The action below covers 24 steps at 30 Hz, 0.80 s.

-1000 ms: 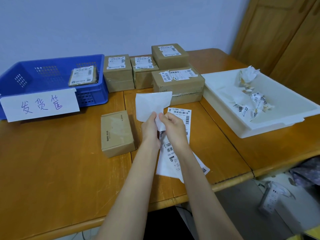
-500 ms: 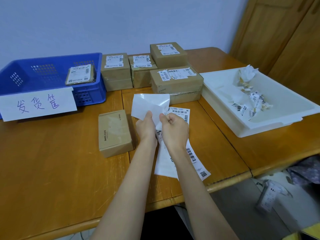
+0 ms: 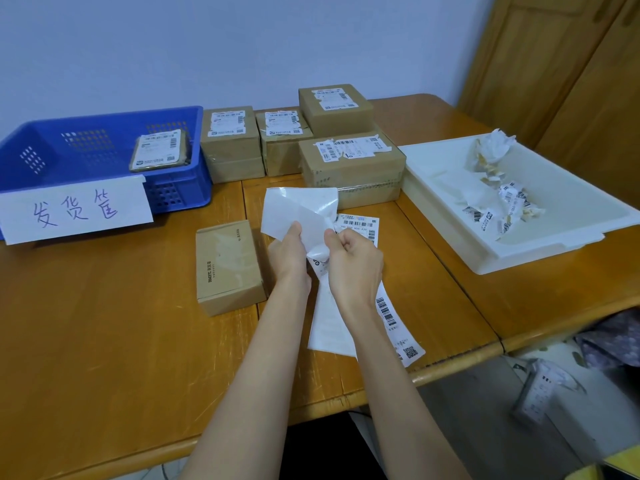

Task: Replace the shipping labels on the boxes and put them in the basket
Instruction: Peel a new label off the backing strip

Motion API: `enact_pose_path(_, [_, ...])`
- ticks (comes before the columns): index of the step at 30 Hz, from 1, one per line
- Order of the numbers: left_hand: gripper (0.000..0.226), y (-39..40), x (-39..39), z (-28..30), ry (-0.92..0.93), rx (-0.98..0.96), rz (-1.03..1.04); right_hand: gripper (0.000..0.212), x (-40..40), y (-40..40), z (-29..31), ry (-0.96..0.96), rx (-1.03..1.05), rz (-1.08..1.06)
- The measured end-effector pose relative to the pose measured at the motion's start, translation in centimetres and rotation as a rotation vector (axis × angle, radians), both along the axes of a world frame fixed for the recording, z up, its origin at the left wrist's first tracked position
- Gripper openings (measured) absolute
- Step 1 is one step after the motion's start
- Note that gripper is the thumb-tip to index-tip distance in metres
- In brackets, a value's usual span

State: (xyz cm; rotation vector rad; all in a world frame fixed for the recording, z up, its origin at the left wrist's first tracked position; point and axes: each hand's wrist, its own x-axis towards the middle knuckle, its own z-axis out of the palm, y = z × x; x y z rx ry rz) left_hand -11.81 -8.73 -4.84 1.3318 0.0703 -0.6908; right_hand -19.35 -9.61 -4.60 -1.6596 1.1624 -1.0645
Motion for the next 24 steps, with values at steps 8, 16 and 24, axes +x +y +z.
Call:
enact_pose_path(8, [0.02, 0.1, -0.3, 0.2, -0.17, 0.023, 0.055, 0.038, 0.0, -1.2, 0.6, -0.181, 0.49, 0.162])
enact_pose_path(16, [0.021, 0.5, -0.4, 0.1, -0.141, -0.01, -0.01, 0.053, 0.1, -2.2, 1.6, 0.259, 0.211, 0.202])
enact_pose_path(24, [0.027, 0.1, 0.0, 0.3, -0.356, 0.204, -0.049, 0.053, 0.3, -1.6, 0.5, 0.259, 0.043, 0.077])
